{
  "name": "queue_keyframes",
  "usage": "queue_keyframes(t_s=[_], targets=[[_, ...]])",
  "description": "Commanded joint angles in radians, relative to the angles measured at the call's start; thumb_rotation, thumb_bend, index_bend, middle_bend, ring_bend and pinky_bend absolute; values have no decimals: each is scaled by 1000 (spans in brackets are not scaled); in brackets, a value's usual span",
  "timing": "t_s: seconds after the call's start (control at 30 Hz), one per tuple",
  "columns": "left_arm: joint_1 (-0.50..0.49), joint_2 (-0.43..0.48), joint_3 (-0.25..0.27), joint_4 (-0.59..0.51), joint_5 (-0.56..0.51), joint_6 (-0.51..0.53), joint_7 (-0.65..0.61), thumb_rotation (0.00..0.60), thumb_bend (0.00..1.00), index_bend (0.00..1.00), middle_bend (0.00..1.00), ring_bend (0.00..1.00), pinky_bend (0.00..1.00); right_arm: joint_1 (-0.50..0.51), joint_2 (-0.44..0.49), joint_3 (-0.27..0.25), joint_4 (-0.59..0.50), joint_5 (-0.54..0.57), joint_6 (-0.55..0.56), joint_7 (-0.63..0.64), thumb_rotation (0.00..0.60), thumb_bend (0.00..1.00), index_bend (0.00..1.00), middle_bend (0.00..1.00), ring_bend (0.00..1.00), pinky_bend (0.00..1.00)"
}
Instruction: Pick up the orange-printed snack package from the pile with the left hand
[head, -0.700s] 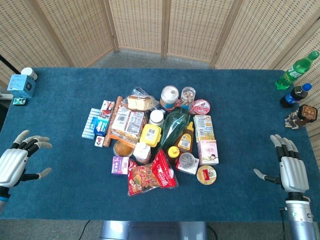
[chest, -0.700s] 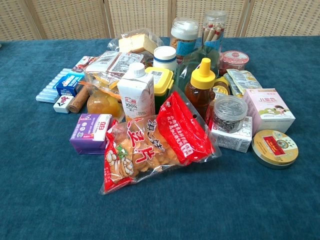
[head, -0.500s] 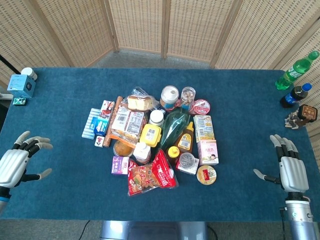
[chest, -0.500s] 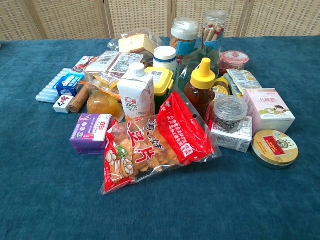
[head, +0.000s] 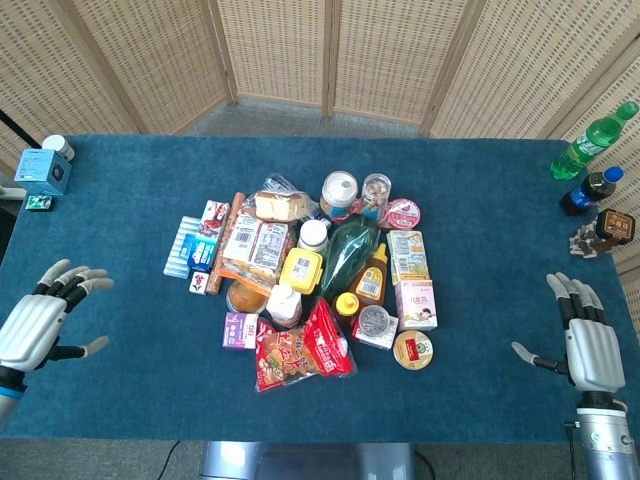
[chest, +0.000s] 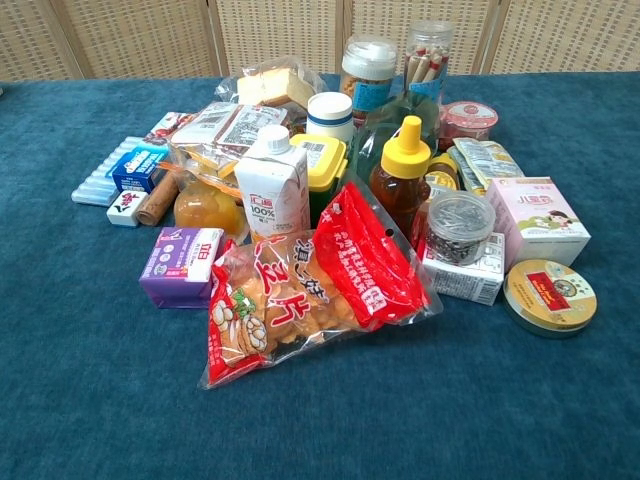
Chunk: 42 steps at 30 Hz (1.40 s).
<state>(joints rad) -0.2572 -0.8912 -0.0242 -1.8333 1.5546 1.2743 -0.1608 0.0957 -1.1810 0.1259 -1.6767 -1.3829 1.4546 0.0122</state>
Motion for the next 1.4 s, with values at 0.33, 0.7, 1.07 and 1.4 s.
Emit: queue_keyframes(t_s=[0.33,0.7,1.07,1.4], targets=[[-175,-35,-63,57,-71,-226,-14,600,197,0,0,0,0,-9,13,2,-17,9,8,-14,516,0,0,0,0,0],[-326,-202,-125,189,-147,-364,3,600,196,0,0,0,0,-26,35,4,-33,23,24,-16,512,0,0,0,0,0],[-458,-348,-157,322,-205,-491,3,600,197,0,0,0,0,-51,51,8,-33,44,44,-7,513,0,0,0,0,0],[-554,-492,-184,476,-256,-547,21,600,197,0,0,0,0,-65,69,15,-35,59,55,-7,517,0,0,0,0,0]])
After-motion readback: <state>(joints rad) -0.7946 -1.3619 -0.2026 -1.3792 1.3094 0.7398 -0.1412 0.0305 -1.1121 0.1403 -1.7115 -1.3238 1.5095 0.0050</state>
